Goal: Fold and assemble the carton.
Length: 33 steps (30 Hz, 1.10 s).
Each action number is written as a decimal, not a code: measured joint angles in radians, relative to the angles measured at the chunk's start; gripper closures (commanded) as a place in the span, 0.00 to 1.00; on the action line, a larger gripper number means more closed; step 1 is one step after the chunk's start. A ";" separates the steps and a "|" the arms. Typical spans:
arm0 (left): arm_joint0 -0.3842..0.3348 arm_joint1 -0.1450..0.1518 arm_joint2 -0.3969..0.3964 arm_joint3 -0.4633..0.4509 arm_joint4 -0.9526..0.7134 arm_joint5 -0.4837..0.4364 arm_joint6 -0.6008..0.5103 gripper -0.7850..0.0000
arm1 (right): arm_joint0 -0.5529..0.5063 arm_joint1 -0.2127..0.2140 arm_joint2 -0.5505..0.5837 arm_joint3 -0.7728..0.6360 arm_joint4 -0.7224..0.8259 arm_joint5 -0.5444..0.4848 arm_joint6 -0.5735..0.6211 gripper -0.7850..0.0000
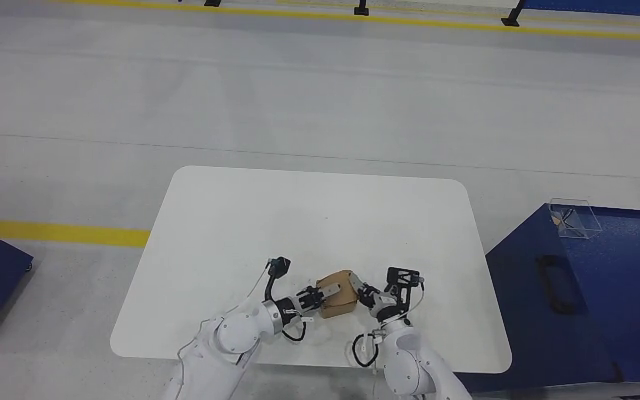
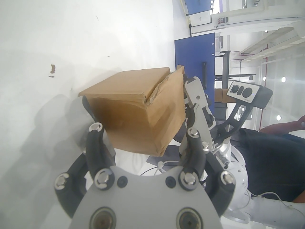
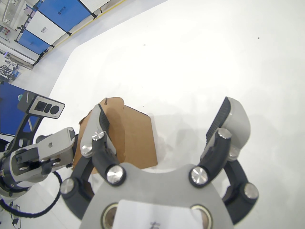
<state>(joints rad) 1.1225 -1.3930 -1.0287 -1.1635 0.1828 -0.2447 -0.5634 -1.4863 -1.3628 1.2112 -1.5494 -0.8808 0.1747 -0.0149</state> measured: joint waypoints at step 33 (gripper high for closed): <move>-0.007 -0.002 0.036 0.004 0.007 0.033 0.029 0.15 | -0.002 -0.011 -0.001 0.022 -0.033 0.010 -0.002 0.00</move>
<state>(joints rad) 1.1151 -1.3954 -0.9932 -1.1591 0.1900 -0.2114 -0.5342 -1.4887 -1.3735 1.2105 -1.5276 -0.9138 0.1845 -0.0167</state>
